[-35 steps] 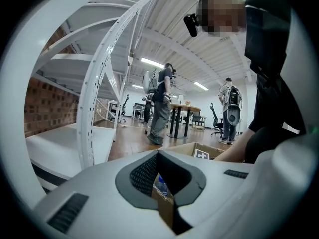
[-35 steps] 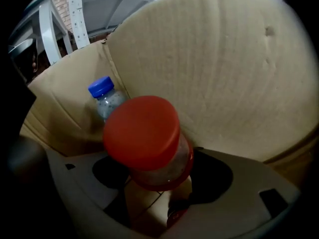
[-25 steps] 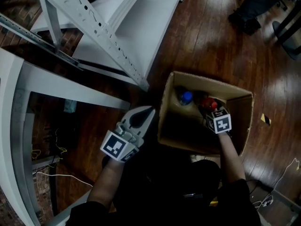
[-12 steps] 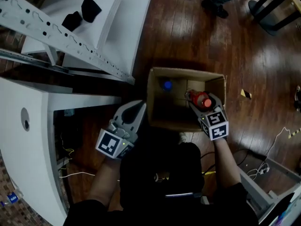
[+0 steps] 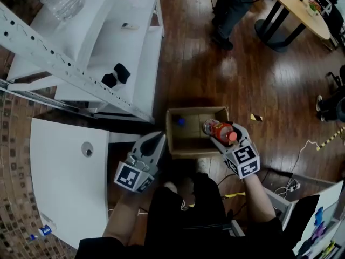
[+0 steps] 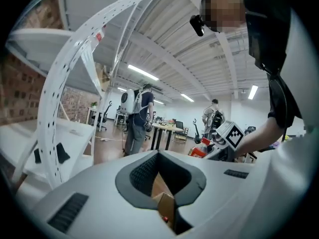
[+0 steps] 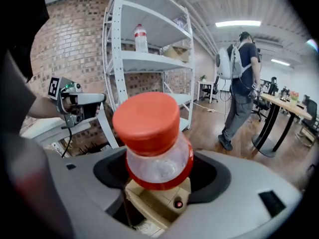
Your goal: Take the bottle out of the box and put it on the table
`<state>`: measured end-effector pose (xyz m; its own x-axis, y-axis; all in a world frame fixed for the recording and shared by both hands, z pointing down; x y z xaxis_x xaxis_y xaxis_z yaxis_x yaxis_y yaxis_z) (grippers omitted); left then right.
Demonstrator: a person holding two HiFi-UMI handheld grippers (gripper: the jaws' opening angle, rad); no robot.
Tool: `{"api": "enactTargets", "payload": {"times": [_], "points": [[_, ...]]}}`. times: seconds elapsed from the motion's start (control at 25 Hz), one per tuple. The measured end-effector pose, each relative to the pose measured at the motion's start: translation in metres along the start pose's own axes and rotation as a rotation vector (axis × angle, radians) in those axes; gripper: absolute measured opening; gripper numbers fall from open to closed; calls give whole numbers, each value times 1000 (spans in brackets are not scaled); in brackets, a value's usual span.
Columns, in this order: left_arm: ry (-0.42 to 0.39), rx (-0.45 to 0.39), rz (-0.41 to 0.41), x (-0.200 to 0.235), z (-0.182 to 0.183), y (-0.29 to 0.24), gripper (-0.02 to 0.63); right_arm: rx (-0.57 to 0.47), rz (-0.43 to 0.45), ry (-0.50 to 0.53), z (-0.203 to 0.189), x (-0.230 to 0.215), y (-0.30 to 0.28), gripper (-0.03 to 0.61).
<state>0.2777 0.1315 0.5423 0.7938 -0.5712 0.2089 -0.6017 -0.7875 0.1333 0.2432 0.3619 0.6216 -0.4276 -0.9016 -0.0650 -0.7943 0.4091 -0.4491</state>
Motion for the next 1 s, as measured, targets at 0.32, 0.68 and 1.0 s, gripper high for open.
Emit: {"api": "enactTargets", "payload": {"times": [0.32,0.68,1.0], "points": [[-64,-51,-46,-51,131,39,-3,-103,-19,59,110,60,100,330],[-167,-175,130,-51,239,137,-3,-221,122,188,214,153,137,330],[-323,-223,407,-53,300,228,-3,-277,433,308,267,230,83,330]]}}
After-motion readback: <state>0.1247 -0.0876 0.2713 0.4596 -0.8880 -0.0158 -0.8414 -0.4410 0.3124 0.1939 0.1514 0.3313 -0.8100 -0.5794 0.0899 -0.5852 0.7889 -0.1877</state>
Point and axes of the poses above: the fingertips, and each gripper's own axes: y backward along the fingers, x to its left, z out of its top, the point moved 4 cm from there along y, backward along the fingers, and after that the axes turned 11 degrees about -x, right-handed, at the moved point
